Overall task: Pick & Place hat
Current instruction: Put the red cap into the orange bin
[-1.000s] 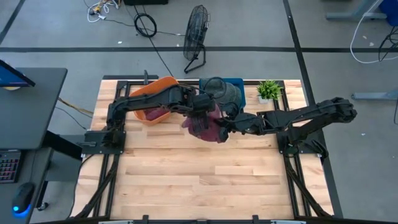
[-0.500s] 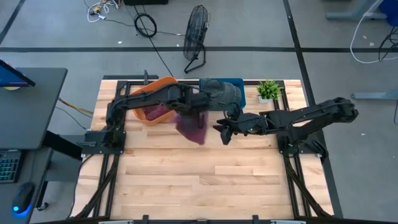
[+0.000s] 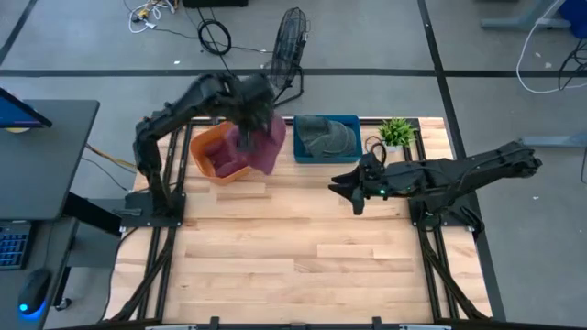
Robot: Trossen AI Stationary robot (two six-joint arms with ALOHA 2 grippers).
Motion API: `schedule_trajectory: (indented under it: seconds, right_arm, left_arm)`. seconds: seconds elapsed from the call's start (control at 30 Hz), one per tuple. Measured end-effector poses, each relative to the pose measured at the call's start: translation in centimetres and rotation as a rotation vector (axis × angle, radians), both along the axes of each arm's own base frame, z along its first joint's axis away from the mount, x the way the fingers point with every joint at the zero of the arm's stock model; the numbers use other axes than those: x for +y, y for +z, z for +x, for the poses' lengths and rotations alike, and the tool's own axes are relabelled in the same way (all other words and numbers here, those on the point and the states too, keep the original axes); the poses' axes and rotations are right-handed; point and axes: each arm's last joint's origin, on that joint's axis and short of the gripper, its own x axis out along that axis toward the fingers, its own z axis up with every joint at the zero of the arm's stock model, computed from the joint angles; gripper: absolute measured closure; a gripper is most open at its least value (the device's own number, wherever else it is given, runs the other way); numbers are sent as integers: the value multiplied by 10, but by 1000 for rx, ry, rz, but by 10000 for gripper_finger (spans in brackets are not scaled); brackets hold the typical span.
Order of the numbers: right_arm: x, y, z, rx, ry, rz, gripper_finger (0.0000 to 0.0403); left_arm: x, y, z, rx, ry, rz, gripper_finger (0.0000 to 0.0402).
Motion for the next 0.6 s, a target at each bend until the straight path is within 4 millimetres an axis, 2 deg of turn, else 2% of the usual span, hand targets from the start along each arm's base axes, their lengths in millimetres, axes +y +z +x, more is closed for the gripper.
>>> schedule_trajectory:
  seconds: [0.23, 0.47, 0.6]
  right_arm:
    - [4, 2, -4, -7, 24, 4, 243]
    - [4, 0, -3, 11, 26, -6, 243]
    - [3, -1, -4, 28, 25, -12, 243]
  left_arm:
    - [46, 1, -24, 16, 6, -25, 399]
    - [73, 0, -42, 7, 33, -56, 399]
    - [82, 0, -49, -13, 54, -82, 399]
